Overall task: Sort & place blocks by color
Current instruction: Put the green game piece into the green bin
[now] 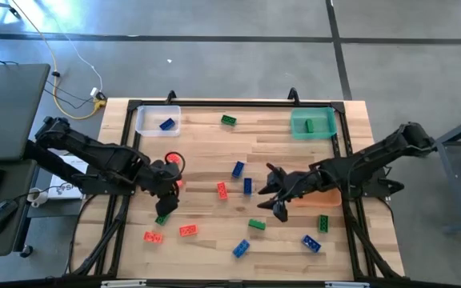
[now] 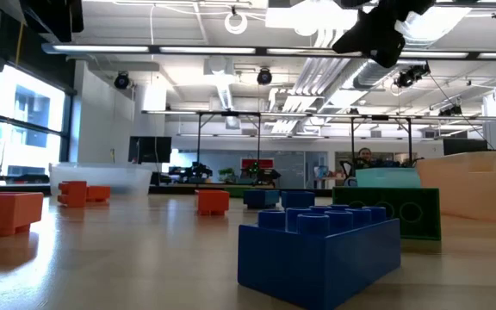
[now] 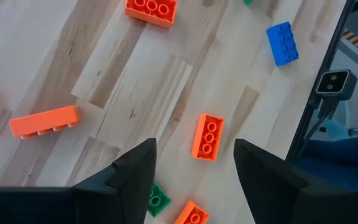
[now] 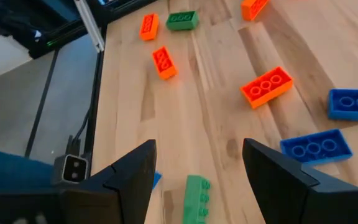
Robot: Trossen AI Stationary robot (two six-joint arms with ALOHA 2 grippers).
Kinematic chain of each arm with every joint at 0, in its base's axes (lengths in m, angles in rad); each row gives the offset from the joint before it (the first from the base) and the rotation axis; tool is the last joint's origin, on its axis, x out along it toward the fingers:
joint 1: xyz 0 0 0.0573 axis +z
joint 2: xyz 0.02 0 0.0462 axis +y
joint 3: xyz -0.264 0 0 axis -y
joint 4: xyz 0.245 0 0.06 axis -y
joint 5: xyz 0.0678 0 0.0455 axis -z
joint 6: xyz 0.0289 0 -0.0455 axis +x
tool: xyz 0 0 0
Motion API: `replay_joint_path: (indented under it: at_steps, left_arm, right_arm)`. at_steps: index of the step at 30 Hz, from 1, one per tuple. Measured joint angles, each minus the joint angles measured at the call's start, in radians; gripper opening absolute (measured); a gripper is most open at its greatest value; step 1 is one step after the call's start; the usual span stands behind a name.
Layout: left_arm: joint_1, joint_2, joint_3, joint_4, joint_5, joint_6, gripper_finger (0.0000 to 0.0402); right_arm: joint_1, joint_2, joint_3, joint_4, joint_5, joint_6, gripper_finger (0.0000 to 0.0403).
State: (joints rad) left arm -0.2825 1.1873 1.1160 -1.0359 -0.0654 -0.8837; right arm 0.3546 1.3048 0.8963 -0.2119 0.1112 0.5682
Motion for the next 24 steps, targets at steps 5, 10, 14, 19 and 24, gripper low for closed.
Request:
replay_joint_path:
  at_steps: [5, 10, 14, 19, 24]
  left_arm:
    - [-0.014, 0.000, 0.000, 0.001, -0.033, -0.011, 0.0204]
    - [-0.015, 0.000, 0.000, 0.005, -0.067, -0.030, 0.0204]
    - [-0.015, 0.000, 0.000, 0.018, -0.108, -0.030, 0.0204]
    - [-0.014, 0.000, 0.000, 0.036, -0.111, -0.030, 0.0204]
    - [-0.014, 0.000, 0.000, 0.047, -0.111, -0.030, 0.0204]
  right_arm:
    - [0.038, 0.033, 0.000, -0.010, 0.001, 0.000, 0.0226]
    - [0.083, 0.101, 0.000, -0.019, 0.006, -0.001, 0.0226]
    - [0.107, 0.170, 0.000, -0.024, 0.041, -0.004, 0.0226]
    - [0.113, 0.240, 0.000, -0.020, 0.046, -0.008, 0.0226]
    - [0.113, 0.299, 0.000, 0.017, 0.044, -0.008, 0.0226]
